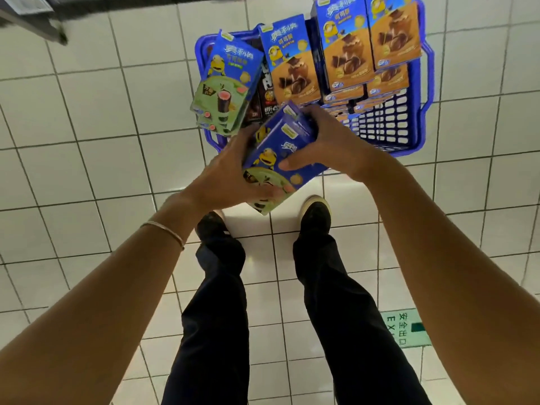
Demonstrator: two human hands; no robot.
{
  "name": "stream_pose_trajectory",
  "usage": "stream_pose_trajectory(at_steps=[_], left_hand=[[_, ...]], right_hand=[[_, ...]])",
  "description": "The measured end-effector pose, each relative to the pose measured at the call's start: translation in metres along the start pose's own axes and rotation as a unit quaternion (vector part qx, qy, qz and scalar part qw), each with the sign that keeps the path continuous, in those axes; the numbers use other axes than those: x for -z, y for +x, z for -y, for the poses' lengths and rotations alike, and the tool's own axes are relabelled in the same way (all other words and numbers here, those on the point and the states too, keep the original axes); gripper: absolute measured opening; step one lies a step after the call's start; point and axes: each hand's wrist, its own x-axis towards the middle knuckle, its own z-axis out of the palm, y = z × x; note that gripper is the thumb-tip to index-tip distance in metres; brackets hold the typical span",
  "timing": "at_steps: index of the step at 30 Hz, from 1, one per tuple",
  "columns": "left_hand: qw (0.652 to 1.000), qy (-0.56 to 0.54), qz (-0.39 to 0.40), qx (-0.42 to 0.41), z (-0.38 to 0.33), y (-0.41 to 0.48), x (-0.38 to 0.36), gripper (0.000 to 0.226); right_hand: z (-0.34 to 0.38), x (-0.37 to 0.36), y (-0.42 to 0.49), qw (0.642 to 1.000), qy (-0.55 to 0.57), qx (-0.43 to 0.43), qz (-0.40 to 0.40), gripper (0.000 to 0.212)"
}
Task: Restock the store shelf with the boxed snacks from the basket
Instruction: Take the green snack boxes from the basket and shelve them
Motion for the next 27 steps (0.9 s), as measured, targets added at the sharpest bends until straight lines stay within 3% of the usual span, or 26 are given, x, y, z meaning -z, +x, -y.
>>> stream_pose_trajectory(at_steps=[3, 5, 7, 8, 10, 12, 15, 18, 21, 27], left_hand=[[0.994, -0.103, 0.026, 0.018, 0.0, -0.004, 0.015, 0.111], [0.988, -0.152, 0.009, 0.038, 0.004, -0.015, 0.023, 0.099], [0.98, -0.188, -0.024, 0.061, 0.014, -0.03, 0.03, 0.102], [0.976, -0.202, -0.039, 0.067, 0.019, -0.039, 0.034, 0.106], [0.967, -0.235, -0.059, 0.077, 0.031, -0.056, 0.041, 0.103], [0.958, -0.268, -0.069, 0.082, 0.046, -0.072, 0.047, 0.078], [0.943, -0.304, -0.09, 0.095, 0.067, -0.091, 0.054, 0.055], [0.936, -0.318, -0.109, 0.104, 0.08, -0.1, 0.062, 0.063], [0.928, -0.327, -0.14, 0.108, 0.084, -0.103, 0.072, 0.079], [0.913, -0.369, -0.157, 0.077, 0.049, -0.106, 0.099, 0.042]], right_hand=[[0.023, -0.006, 0.006, 0.999, 0.008, -0.002, 0.04, 0.07], [0.026, -0.012, 0.02, 0.984, 0.176, -0.028, 0.024, 0.049], [0.021, -0.025, 0.037, 0.93, 0.357, -0.073, -0.04, 0.054], [0.016, -0.036, 0.046, 0.913, 0.39, -0.099, -0.07, 0.05], [0.008, -0.062, 0.061, 0.917, 0.349, -0.17, -0.087, 0.036], [0.006, -0.089, 0.074, 0.932, 0.28, -0.221, -0.065, 0.036], [0.011, -0.115, 0.1, 0.919, 0.3, -0.238, -0.091, 0.065], [0.015, -0.129, 0.118, 0.895, 0.359, -0.225, -0.141, 0.074], [0.018, -0.131, 0.118, 0.897, 0.359, -0.204, -0.157, 0.072], [0.028, -0.116, 0.047, 0.885, 0.451, -0.064, -0.092, 0.046]])
